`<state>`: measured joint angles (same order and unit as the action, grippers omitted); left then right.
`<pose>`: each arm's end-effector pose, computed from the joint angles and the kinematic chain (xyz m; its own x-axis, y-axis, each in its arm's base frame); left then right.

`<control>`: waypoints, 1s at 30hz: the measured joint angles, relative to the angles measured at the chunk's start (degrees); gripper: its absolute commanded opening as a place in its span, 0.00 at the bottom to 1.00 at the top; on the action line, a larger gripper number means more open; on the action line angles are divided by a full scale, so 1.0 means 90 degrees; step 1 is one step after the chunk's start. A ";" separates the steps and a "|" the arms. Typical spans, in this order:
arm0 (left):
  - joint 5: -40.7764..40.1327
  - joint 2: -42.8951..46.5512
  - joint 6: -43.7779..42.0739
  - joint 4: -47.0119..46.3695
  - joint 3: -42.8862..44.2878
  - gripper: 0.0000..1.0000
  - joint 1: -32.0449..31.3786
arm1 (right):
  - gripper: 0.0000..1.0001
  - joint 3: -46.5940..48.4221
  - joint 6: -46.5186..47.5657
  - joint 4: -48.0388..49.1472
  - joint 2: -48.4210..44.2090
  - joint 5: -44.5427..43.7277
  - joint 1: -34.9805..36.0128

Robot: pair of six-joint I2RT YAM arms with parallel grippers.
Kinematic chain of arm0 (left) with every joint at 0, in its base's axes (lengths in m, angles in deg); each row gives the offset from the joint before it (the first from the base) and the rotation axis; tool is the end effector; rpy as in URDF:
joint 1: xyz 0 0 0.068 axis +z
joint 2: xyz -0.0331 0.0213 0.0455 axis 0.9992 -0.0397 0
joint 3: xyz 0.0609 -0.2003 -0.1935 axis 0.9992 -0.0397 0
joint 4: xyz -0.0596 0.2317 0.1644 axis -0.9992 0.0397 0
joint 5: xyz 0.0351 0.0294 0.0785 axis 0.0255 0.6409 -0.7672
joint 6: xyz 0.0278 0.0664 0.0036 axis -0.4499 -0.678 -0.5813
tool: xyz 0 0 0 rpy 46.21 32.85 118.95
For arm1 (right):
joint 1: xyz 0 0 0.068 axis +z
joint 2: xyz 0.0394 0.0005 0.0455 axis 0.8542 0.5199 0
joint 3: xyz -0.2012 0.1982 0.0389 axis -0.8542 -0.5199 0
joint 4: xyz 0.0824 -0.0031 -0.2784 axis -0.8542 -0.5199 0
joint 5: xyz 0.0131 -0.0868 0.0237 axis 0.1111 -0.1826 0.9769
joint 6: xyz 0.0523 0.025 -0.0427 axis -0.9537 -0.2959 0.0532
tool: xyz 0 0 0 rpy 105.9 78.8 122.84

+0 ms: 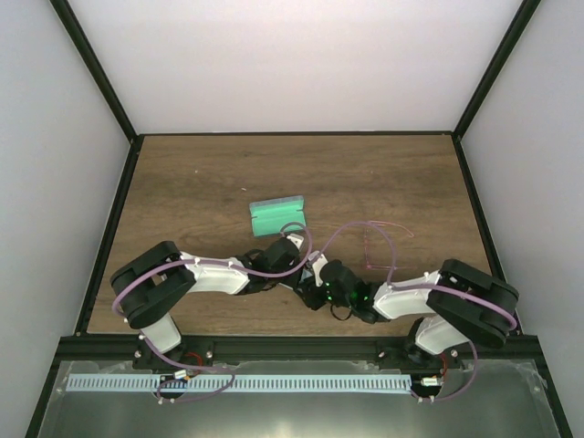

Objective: Organize the sunglasses
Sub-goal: Adjust the glasses cleaning cloth at the center of the board.

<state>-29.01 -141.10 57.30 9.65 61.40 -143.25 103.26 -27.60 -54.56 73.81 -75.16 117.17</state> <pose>0.1969 -0.2794 0.0908 -0.7587 0.2620 -0.5964 0.4939 0.8284 -0.2643 0.1374 0.2249 0.0861 -0.6653 -0.2341 -0.7089 -0.6249 0.6942 0.3572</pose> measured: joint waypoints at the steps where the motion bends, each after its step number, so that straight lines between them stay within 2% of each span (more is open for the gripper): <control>1: 0.0000 0.0000 0.0000 0.0000 0.0000 0.21 0.0000 | 0.44 0.0022 0.0000 0.0024 0.0041 0.0005 0.0000; 11: 0.0019 0.0007 -0.0007 0.0010 -0.0002 0.21 0.0019 | 0.44 0.0100 0.0000 0.0126 0.0248 0.0019 -0.0002; 23: 0.0005 0.0017 0.0005 0.0012 -0.0012 0.21 0.0019 | 0.47 -0.0080 -0.0015 -0.0661 -0.1073 -0.0369 0.0022; 30: 0.0017 0.0017 0.0005 0.0015 -0.0010 0.21 0.0019 | 0.50 -0.0095 0.0051 -0.0461 -0.0877 -0.0211 0.0022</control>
<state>-28.86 -140.95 57.35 9.78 61.31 -143.08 102.41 -27.14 -58.71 65.92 -77.06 117.37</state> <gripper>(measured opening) 0.208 0.494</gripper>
